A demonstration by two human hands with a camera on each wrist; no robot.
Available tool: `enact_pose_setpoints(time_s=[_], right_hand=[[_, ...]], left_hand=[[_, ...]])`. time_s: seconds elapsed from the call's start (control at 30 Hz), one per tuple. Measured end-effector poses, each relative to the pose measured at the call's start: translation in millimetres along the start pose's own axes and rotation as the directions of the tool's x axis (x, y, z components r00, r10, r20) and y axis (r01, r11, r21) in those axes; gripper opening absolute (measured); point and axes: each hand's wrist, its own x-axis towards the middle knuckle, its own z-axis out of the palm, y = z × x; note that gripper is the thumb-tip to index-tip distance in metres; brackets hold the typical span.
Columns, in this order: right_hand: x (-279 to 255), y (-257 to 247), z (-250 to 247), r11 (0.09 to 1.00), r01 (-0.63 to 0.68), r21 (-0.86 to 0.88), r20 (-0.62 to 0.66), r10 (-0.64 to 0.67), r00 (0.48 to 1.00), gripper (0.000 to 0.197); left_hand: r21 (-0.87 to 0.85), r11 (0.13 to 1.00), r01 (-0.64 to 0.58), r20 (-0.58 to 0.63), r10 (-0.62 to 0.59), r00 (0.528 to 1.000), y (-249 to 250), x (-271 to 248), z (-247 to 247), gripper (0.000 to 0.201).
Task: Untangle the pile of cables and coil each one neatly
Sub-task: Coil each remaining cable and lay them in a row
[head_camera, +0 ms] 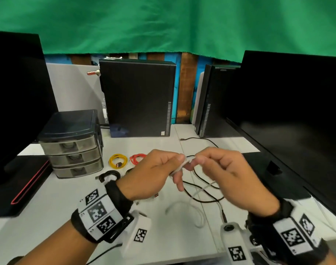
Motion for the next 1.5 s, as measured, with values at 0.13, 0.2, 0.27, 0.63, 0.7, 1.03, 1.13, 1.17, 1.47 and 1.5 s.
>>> enact_pose_setpoints(time_s=[0.13, 0.2, 0.27, 0.63, 0.7, 1.03, 1.13, 1.17, 1.47, 1.5], right_hand=[[5, 15, -2, 0.986, -0.05, 0.162, -0.137, 0.072, 0.988, 0.024], [4, 23, 9, 0.97, -0.088, 0.226, -0.094, 0.112, 0.989, 0.027], [2, 29, 22, 0.962, -0.145, 0.233, -0.016, 0.153, 0.988, 0.028], [-15, -6, 31, 0.999, 0.006, -0.034, 0.209, 0.001, 0.978, 0.024], [-11, -15, 13, 0.996, 0.068, -0.049, 0.085, -0.064, 0.994, 0.022], [5, 42, 2, 0.991, -0.134, -0.006, -0.147, 0.132, 0.98, 0.02], [-6, 57, 36, 0.975, -0.195, -0.111, 0.08, 0.204, 0.976, 0.024], [-12, 57, 49, 0.973, -0.168, -0.158, 0.184, 0.196, 0.963, 0.026], [-20, -20, 37, 0.994, 0.096, -0.052, 0.238, -0.082, 0.968, 0.021], [-18, -21, 28, 0.99, 0.123, -0.066, 0.163, -0.111, 0.98, 0.021]], left_hand=[[-0.354, 0.934, 0.045, 0.078, -0.018, 0.997, 16, -6, 2, 0.041], [-0.507, 0.862, 0.023, 0.053, 0.005, 0.999, 22, -7, 1, 0.039], [-0.639, 0.769, 0.0, -0.039, -0.033, 0.999, 27, -6, -1, 0.04], [0.21, 0.969, -0.133, -0.329, 0.198, 0.923, -6, 4, -14, 0.045], [0.236, 0.968, -0.085, -0.22, 0.139, 0.966, -7, 3, -15, 0.05], [-0.57, 0.817, -0.086, -0.038, 0.078, 0.996, 34, -10, -8, 0.046], [-0.602, 0.765, -0.229, -0.295, 0.053, 0.954, 31, -4, -22, 0.04], [-0.576, 0.776, -0.256, -0.357, 0.042, 0.933, 27, -2, -28, 0.04], [0.317, 0.948, -0.004, -0.346, 0.12, 0.931, -11, 5, -40, 0.046], [0.314, 0.95, 0.005, -0.294, 0.092, 0.951, -12, 5, -36, 0.045]])
